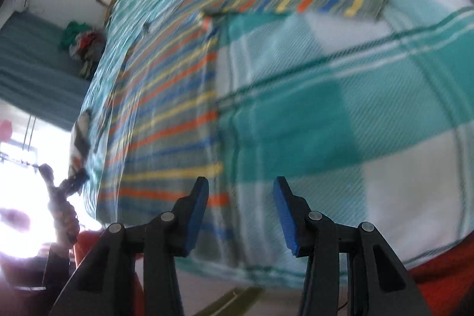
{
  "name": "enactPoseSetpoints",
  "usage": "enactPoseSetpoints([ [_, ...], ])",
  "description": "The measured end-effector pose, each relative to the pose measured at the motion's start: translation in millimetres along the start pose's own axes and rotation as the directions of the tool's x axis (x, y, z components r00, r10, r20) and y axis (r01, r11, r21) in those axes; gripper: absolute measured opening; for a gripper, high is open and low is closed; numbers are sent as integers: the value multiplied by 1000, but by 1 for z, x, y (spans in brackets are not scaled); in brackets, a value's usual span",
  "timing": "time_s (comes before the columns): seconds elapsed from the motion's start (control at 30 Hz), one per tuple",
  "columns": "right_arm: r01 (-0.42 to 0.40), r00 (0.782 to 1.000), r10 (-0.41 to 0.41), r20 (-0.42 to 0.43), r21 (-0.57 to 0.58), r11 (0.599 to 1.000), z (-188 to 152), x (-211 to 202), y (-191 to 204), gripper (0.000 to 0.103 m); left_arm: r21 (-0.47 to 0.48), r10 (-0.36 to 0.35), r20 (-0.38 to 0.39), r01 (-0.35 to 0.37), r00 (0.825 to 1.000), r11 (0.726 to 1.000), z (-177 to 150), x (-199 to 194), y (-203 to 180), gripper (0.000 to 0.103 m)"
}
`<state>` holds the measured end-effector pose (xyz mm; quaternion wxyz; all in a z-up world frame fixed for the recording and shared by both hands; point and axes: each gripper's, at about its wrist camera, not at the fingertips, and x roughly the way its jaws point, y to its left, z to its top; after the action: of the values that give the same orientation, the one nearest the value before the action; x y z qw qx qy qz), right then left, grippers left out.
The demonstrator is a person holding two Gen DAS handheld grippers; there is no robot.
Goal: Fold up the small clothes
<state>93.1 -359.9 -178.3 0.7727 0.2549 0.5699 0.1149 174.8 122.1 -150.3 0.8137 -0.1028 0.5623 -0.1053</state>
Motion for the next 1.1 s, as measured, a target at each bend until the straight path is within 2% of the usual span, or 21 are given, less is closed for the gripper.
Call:
enactPoseSetpoints([
  [0.07,-13,999,11,-49,-28,1000,-17,19,10,46,83,19,-47,-15,999,996,-17,14,-28,85],
  [0.1,-13,998,10,-62,-48,999,-21,25,13,45,138,68,-55,-60,996,989,-25,21,-41,84],
  [0.17,30,996,-38,-81,-97,995,-24,30,19,5,229,207,-35,-193,978,954,-37,32,-58,54],
  [0.2,53,994,-61,-90,-91,994,-22,29,16,5,227,213,-46,-198,976,954,-38,33,-59,25],
  [0.23,72,993,-78,-87,-67,995,-17,26,12,4,191,198,-57,-184,978,964,-37,30,-55,11],
  [0.3,141,988,-143,-59,-44,989,-14,13,1,4,108,160,-69,-152,985,982,-34,25,-44,10],
  [0.4,171,983,-174,-57,-63,983,-18,13,0,4,103,135,-73,-127,988,987,-33,27,-40,17],
  [0.43,187,980,-192,-52,-90,978,-18,16,4,6,102,111,-81,-103,990,989,-30,25,-38,27],
  [0.47,198,978,-204,-46,-108,974,-18,18,9,15,97,96,-83,-88,992,991,-24,20,-33,36],
  [0.5,195,979,-200,-37,-115,974,-17,18,13,20,86,105,-58,-100,993,991,-14,12,-26,59],
  [0.53,189,981,-193,-28,-112,976,-18,15,17,32,69,140,-8,-139,990,988,-2,2,-15,79],
  [0.57,188,982,-189,-4,-109,976,-19,9,19,43,38,187,55,-189,981,981,13,-10,0,84],
  [0.67,221,974,-211,87,-130,966,-24,-11,23,48,-161,260,127,-239,957,958,61,-26,67,89],
  [0.73,220,971,-205,119,-129,967,-28,-18,27,48,-332,286,104,-237,953,913,91,-20,119,89],
  [0.8,199,974,-183,135,-118,973,-31,-19,28,48,-461,266,76,-203,961,864,106,-3,154,87],
  [0.87,194,975,-178,135,-113,975,-32,-17,30,48,-538,170,88,-97,982,837,110,14,166,64],
  [0.9,199,974,-184,130,-113,973,-32,-13,32,48,-542,120,103,-45,987,839,111,19,165,26],
  [0.93,207,973,-193,128,-114,972,-33,-6,38,48,-508,103,98,-39,990,861,115,24,158,3],
  [1.0,213,972,-200,123,-106,971,-35,-3,37,48,-396,233,65,-190,970,899,124,26,139,2],
  [1.07,212,972,-200,122,-97,972,-37,-3,33,48,-358,333,57,-292,941,887,128,24,137,2],
  [1.1,219,970,-206,130,-94,971,-37,-4,32,48,-375,347,46,-306,937,875,129,23,144,2],
])
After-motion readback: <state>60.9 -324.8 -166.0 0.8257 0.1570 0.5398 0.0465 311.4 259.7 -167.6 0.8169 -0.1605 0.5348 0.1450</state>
